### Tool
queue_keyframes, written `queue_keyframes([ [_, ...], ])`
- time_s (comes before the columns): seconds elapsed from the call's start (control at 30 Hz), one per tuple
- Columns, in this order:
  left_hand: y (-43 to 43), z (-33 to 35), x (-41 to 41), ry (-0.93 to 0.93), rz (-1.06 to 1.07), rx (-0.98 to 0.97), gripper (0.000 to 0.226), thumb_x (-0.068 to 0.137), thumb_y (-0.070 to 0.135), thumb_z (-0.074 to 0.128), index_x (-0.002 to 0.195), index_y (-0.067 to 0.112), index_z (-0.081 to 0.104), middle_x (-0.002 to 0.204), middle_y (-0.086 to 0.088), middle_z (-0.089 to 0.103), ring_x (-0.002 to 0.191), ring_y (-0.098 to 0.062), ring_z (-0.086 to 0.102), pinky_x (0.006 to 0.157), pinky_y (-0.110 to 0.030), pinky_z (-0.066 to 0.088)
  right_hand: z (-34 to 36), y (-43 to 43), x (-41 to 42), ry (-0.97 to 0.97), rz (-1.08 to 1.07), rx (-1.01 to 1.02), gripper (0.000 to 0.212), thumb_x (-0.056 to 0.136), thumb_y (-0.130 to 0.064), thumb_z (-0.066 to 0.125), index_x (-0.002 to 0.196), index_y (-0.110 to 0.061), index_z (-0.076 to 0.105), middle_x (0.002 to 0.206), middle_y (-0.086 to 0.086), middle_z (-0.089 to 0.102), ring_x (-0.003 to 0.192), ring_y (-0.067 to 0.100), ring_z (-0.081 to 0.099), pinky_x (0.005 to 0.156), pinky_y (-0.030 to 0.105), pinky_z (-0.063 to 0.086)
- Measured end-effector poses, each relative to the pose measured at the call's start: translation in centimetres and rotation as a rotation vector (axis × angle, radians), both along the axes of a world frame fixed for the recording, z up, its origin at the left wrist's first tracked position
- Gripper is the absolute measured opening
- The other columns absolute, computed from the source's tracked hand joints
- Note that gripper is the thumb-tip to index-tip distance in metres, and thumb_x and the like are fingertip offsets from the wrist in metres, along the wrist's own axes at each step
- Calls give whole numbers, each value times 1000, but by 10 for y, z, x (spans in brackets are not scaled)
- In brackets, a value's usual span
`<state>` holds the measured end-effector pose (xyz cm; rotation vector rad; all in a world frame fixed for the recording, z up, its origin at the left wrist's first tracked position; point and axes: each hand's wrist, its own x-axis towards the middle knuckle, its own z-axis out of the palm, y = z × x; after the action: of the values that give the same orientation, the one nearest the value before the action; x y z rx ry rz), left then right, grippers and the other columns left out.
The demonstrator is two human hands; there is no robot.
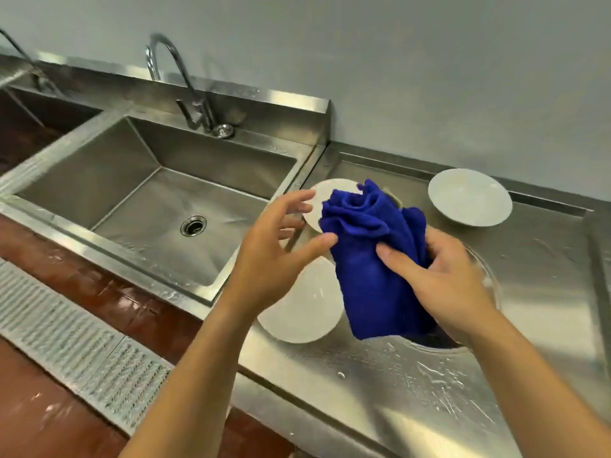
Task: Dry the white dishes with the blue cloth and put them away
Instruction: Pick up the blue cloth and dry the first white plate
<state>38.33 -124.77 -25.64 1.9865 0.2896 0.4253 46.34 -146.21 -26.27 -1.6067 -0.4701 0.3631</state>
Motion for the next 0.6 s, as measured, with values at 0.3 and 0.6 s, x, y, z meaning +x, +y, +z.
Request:
queue_keyframes([
  [0.3,85,-154,0,561,226,129,54,97,36,74,146,20,57,140,-2,66,116,-23,67,95,-38,52,-92,58,26,67,-262,-79,10,87,-38,72,95,-44,71,89,-21,75,78,-7,69,62,9,50],
  [0.6,84,-199,14,599,263,281,18,95,36,76,110,28,71,81,13,68,68,-17,66,62,-29,50,-149,67,46,101,-338,-119,12,89,-35,72,89,-46,70,83,-18,72,75,-5,65,67,16,55],
])
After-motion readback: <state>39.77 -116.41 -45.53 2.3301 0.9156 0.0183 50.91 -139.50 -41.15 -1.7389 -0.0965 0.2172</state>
